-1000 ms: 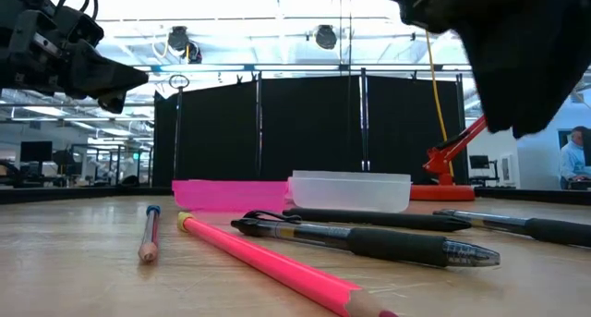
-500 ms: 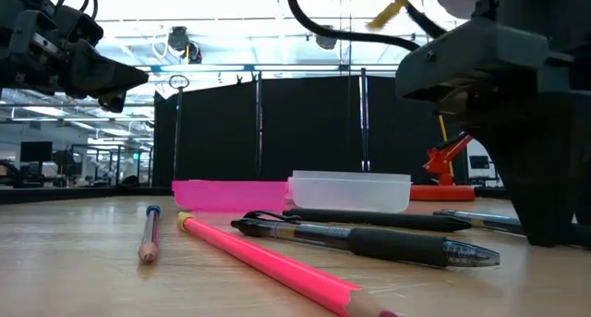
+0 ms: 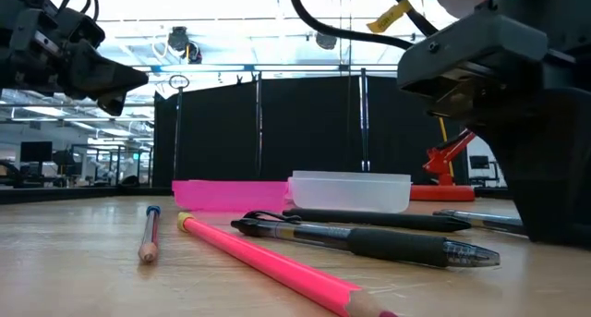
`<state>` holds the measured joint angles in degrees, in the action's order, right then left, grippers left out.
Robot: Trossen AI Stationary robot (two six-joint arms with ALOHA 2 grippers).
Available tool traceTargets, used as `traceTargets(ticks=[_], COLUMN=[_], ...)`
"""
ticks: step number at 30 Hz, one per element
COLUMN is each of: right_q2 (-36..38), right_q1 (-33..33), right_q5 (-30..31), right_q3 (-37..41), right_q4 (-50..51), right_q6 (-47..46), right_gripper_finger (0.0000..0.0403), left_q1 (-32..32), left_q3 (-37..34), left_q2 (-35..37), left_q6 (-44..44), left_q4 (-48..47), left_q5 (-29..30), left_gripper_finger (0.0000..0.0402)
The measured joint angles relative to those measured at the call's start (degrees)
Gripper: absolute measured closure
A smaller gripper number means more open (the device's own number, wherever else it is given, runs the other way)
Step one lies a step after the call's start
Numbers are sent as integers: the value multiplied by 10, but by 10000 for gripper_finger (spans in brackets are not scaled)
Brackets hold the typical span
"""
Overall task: Pick & place school supplies into a supply box
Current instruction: Put the right black pen into the supply box
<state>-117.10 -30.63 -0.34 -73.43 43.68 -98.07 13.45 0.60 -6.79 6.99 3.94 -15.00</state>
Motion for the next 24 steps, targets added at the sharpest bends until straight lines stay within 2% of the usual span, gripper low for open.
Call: traceTargets(ticks=[10, 18, 24], right_q2=[0, 9, 80], right_q1=[0, 0, -5], right_q5=[1, -10, 26], right_q3=[1, 2, 5], right_q4=[-6, -9, -26], right_q6=[46, 48, 48], right_gripper_finger=[377, 377, 377], left_q1=[0, 0, 0], left_q3=[0, 0, 0], left_q2=[0, 0, 0], left_q6=[8, 7, 7], left_q4=[8, 19, 22], left_q5=[0, 1, 1], left_gripper_finger=[360, 360, 360])
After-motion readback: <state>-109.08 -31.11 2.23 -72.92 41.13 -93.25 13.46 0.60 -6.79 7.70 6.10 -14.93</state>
